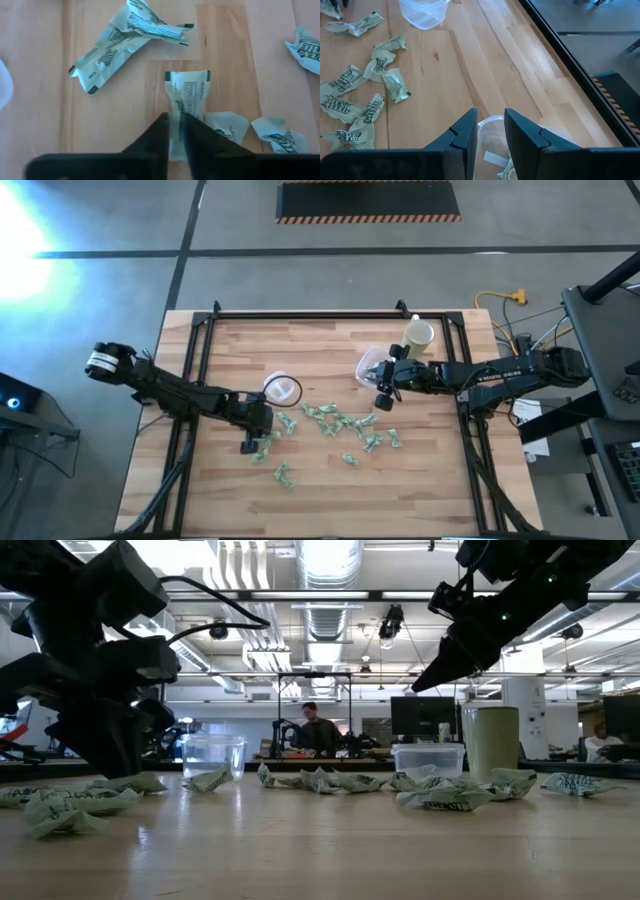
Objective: Pick and place items into bin
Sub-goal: Put the stevia packet into the left transparent bin
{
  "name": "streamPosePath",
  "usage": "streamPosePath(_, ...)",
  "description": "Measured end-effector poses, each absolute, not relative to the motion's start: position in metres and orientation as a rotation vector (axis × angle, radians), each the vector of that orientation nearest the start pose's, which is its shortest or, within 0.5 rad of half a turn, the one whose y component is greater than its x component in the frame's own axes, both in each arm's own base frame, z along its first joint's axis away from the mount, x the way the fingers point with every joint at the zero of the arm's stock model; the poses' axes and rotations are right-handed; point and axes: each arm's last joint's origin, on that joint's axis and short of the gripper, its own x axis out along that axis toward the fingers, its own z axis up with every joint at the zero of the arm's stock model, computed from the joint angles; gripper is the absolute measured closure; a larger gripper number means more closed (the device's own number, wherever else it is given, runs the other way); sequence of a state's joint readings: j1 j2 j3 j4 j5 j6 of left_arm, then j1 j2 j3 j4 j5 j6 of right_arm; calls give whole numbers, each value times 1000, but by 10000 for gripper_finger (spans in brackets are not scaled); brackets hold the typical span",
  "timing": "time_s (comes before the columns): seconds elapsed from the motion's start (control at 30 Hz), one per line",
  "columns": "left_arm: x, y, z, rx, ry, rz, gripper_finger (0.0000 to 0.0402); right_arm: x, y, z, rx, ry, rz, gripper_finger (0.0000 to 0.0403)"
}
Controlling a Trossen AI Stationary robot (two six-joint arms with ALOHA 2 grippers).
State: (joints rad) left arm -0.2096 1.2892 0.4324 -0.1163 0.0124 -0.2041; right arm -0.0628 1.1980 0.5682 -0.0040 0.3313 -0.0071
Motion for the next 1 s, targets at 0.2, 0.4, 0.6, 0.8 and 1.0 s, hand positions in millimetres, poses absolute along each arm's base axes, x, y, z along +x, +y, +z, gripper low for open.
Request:
streamPosePath(0.2,202,-43,131,-77,990,-103,397,233,-24,197,-92,634,-378,314)
streamPosePath(0.4,206,-43,141,-19,937,-86,401,233,-24,197,-94,635,-378,322)
streamPosePath(0.6,206,-43,152,41,874,-39,401,232,-24,197,-96,638,-378,325)
streamPosePath(0.8,206,-44,165,152,789,77,401,232,-24,196,-96,643,-378,324)
streamPosePath(1.0,211,-47,180,299,681,236,402,232,-24,196,-94,643,-379,332)
